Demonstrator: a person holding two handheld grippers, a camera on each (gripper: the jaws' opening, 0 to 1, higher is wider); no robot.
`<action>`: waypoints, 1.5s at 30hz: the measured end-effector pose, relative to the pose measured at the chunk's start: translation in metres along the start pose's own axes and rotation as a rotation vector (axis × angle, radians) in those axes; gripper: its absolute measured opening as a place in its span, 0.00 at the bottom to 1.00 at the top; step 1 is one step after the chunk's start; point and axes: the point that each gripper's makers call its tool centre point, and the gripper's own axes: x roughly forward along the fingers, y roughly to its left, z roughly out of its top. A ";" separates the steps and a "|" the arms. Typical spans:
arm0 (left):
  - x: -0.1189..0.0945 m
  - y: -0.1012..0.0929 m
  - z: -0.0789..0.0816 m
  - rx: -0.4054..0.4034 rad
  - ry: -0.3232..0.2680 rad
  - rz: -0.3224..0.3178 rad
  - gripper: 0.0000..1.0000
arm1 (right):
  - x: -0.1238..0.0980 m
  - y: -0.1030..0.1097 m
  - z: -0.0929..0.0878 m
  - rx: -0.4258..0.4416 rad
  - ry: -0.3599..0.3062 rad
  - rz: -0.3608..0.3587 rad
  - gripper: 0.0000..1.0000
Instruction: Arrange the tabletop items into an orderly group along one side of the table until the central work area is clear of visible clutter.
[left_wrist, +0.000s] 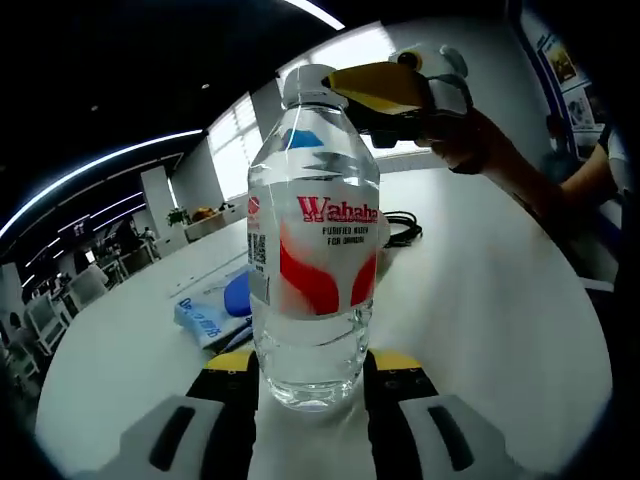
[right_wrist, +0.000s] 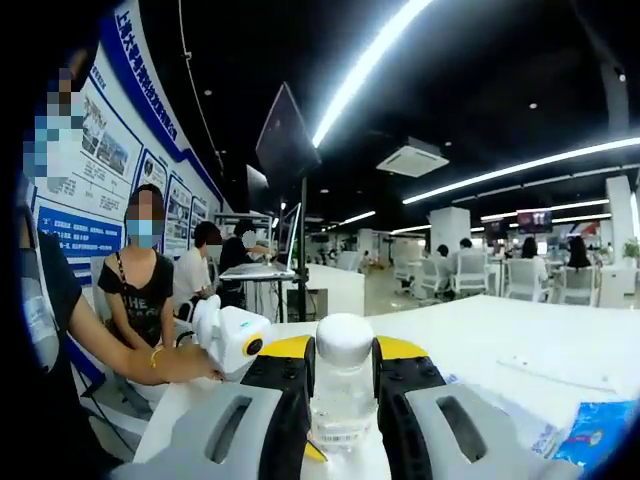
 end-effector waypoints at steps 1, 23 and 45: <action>0.000 0.000 0.000 0.001 0.002 0.001 0.40 | 0.002 -0.001 0.000 0.003 -0.005 0.002 0.21; 0.001 0.002 -0.006 -0.023 0.026 0.012 0.41 | 0.031 0.011 0.000 -0.003 -0.011 0.032 0.21; 0.004 0.001 -0.007 -0.040 0.023 0.003 0.41 | 0.022 0.009 -0.005 -0.022 0.019 0.005 0.20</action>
